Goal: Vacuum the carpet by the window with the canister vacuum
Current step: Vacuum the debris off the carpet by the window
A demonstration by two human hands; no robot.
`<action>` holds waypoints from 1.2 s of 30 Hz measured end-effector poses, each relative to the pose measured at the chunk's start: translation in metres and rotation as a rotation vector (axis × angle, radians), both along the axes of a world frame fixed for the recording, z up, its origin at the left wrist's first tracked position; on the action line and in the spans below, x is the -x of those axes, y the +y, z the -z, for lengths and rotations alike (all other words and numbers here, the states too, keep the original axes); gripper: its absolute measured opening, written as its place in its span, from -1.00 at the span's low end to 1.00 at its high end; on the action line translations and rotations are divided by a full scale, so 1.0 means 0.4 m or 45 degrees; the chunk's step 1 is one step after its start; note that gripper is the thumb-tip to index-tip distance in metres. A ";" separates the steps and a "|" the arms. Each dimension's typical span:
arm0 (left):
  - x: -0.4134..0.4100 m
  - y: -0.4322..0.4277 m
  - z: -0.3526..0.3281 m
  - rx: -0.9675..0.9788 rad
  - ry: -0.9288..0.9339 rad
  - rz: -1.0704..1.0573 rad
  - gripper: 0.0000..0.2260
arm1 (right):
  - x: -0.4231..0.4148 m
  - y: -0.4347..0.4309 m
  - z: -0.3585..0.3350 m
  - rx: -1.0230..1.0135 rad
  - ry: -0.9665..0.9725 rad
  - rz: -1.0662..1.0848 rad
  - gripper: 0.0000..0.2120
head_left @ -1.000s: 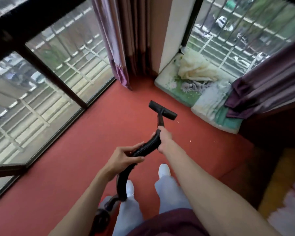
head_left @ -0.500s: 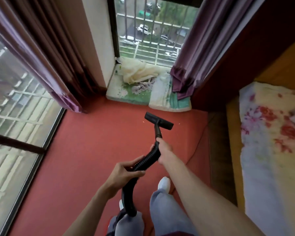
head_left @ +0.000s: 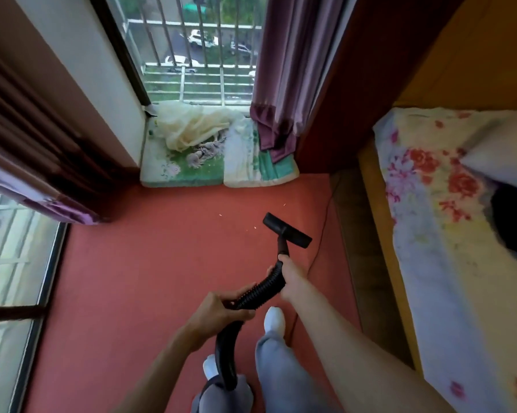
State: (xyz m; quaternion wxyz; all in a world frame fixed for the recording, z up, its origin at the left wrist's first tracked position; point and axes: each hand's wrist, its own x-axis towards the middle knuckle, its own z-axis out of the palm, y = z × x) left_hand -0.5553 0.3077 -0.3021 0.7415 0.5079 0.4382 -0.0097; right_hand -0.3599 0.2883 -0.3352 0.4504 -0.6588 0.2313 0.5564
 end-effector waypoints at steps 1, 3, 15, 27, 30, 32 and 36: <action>-0.016 0.006 0.013 0.009 0.017 -0.004 -0.56 | -0.015 0.008 0.012 0.012 0.009 -0.004 -0.82; -0.048 0.011 0.030 0.027 0.048 -0.035 -0.54 | -0.047 0.028 0.039 0.024 0.031 -0.047 -0.82; -0.250 0.074 0.055 0.016 0.122 -0.254 -0.57 | -0.225 0.197 0.118 0.098 -0.021 -0.217 -0.89; -0.261 0.120 0.172 0.177 0.040 -0.282 -0.51 | -0.190 0.267 0.275 0.299 -0.283 -0.681 -0.82; -0.255 0.140 0.226 0.154 0.042 -0.350 -0.52 | -0.162 0.290 0.340 0.337 -0.342 -0.809 -0.81; -0.244 0.156 0.268 0.174 0.064 -0.399 -0.58 | -0.151 0.305 0.401 0.352 -0.356 -0.837 -0.77; -0.231 0.164 0.365 0.189 0.167 -0.457 -0.67 | -0.116 0.305 0.501 0.414 -0.321 -0.847 -0.80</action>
